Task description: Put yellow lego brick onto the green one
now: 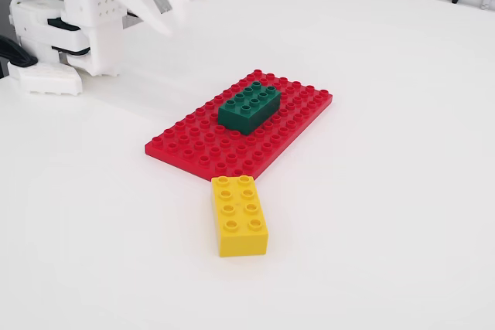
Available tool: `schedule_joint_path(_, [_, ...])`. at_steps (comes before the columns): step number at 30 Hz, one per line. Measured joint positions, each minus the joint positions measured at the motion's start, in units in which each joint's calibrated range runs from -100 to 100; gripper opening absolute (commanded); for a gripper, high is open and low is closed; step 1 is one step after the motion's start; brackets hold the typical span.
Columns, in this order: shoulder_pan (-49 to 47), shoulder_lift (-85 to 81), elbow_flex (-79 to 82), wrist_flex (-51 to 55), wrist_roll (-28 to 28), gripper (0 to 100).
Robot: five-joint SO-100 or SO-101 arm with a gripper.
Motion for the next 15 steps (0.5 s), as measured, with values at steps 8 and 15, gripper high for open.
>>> schedule_joint_path(8, [1.3,31.1,-28.1,0.8,0.1,16])
schedule_joint_path(15, [4.6,61.5,-59.1,8.4,6.8,17])
